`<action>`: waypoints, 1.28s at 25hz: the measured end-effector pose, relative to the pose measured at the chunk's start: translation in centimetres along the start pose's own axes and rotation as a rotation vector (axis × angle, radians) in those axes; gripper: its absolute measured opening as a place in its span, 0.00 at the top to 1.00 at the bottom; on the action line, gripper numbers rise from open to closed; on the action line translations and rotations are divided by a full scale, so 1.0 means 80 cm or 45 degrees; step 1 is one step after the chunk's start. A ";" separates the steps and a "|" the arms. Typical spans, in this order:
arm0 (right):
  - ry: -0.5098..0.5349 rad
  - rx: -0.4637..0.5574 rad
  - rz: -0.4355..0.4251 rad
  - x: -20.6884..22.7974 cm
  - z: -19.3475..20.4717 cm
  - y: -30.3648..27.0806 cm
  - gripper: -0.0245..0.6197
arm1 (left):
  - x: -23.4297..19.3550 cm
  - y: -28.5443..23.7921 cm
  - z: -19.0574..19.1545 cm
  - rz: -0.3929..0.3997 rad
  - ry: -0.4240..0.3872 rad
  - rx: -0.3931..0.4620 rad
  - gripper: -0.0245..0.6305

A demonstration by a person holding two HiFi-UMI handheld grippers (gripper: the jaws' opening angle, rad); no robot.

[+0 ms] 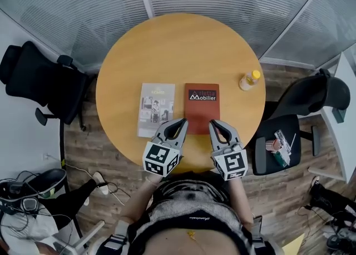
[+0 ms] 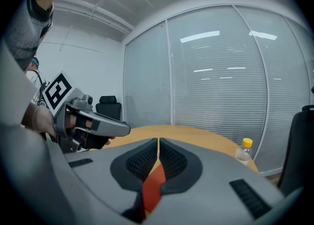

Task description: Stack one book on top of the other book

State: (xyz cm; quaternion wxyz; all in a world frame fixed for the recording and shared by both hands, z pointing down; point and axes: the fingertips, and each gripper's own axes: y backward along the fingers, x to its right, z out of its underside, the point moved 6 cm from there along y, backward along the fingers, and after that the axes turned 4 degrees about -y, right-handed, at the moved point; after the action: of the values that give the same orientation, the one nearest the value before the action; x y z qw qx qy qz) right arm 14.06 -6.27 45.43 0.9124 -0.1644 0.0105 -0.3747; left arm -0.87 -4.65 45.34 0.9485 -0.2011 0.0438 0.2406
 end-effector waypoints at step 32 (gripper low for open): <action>-0.121 -0.385 0.071 0.060 0.137 -0.047 0.92 | -0.053 -0.079 0.139 -0.017 0.178 -0.418 0.93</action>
State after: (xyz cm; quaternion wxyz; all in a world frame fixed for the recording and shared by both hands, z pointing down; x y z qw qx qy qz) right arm 16.53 -8.88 57.45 0.8868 -0.3169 0.0281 -0.3352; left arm -1.81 -7.11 58.54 0.8991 -0.3699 0.0685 0.2237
